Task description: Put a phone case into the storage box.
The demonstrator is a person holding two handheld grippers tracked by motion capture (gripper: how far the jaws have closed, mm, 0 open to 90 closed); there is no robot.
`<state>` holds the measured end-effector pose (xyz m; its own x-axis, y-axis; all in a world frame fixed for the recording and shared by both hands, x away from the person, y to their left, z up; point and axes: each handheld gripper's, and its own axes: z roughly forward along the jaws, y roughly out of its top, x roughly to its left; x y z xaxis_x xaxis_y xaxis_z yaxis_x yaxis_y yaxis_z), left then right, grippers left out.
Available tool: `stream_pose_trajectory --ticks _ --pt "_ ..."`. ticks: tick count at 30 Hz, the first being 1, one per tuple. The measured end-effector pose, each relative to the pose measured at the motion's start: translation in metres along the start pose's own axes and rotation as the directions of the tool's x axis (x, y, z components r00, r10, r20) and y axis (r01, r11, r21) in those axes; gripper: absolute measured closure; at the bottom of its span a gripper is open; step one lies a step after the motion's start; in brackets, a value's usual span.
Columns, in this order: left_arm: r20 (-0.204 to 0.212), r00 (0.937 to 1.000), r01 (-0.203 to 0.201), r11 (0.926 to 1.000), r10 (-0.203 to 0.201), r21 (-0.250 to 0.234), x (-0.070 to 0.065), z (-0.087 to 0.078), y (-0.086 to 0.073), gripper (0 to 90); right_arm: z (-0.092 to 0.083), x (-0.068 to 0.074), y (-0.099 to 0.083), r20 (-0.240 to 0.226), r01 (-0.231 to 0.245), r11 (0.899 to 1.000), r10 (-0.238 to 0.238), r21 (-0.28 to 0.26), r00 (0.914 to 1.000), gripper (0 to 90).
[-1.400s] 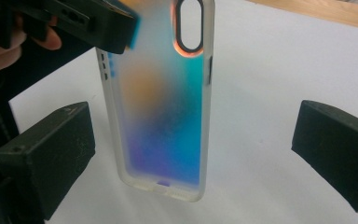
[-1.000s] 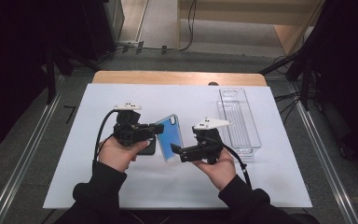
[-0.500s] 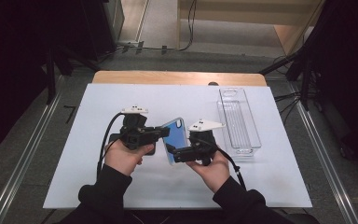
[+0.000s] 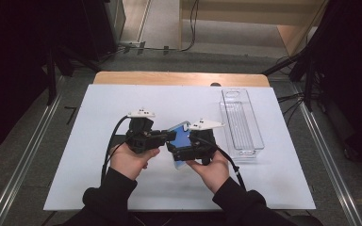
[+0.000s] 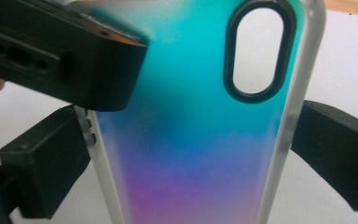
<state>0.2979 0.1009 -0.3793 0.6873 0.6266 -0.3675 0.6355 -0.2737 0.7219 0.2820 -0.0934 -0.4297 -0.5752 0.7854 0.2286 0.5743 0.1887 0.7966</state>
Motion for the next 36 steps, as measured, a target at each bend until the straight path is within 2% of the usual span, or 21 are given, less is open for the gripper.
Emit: stream_pose_trajectory --ticks 3,8,10,15,20,23,24,27,30,33,35,36 --pt "0.000 1.0000 -0.001 1.0000 0.001 0.004 0.001 0.001 0.000 80.2 0.000 -0.001 -0.001 -0.031 0.013 1.000 -0.013 -0.010 0.9994 13.0" --pt "0.002 1.0000 0.001 1.0000 -0.001 0.001 0.001 0.000 0.000 80.0 0.000 -0.002 -0.001 -0.059 0.024 1.000 -0.025 -0.017 0.9979 14.8" --pt "0.011 0.9999 -0.002 1.0000 0.002 -0.001 0.002 -0.001 0.000 79.1 0.000 -0.002 -0.001 -0.069 0.014 1.000 -0.015 -0.013 0.9975 15.1" --pt "0.021 0.9998 0.000 0.9990 0.001 -0.045 0.004 -0.007 0.002 66.4 -0.001 -0.005 0.000 -0.076 0.001 1.000 -0.002 -0.012 0.9971 15.2" --pt "0.035 0.9994 0.006 0.9985 -0.004 -0.054 0.006 -0.015 0.004 54.8 -0.002 -0.011 0.001 -0.058 0.002 1.000 -0.002 -0.009 0.9983 15.2" --pt "0.072 0.9970 -0.027 0.9989 0.029 -0.037 0.008 -0.019 0.003 50.2 -0.004 -0.017 0.002 -0.046 -0.014 1.000 0.014 -0.004 0.9989 15.2" --pt "0.079 0.9965 -0.023 0.9992 0.026 -0.032 0.008 -0.019 0.003 49.8 -0.004 -0.019 0.002 -0.042 -0.017 1.000 0.016 -0.004 0.9990 15.2" --pt "0.082 0.9953 -0.051 0.9986 0.050 0.010 0.008 -0.018 0.002 44.2 -0.005 -0.025 0.002 -0.035 -0.026 1.000 0.026 -0.002 0.9991 15.2" --pt "0.088 0.9920 -0.095 0.9947 0.091 0.040 0.008 -0.016 -0.001 40.6 -0.005 -0.033 0.001 -0.029 -0.037 0.999 0.038 0.007 0.9989 15.2" --pt "0.110 0.9854 -0.136 0.9892 0.129 0.055 0.011 -0.014 -0.006 38.2 -0.006 -0.038 0.002 -0.032 -0.049 0.999 0.049 0.007 0.9983 15.2" --pt "0.128 0.9818 -0.150 0.9867 0.141 0.064 0.016 -0.011 -0.010 38.1 -0.007 -0.041 0.002 -0.036 -0.043 0.999 0.043 0.001 0.9984 15.1" --pt "0.131 0.9819 -0.146 0.9867 0.136 0.070 0.019 -0.010 -0.013 38.1 -0.008 -0.041 0.002 -0.039 -0.040 0.999 0.040 0.001 0.9985 15.1"
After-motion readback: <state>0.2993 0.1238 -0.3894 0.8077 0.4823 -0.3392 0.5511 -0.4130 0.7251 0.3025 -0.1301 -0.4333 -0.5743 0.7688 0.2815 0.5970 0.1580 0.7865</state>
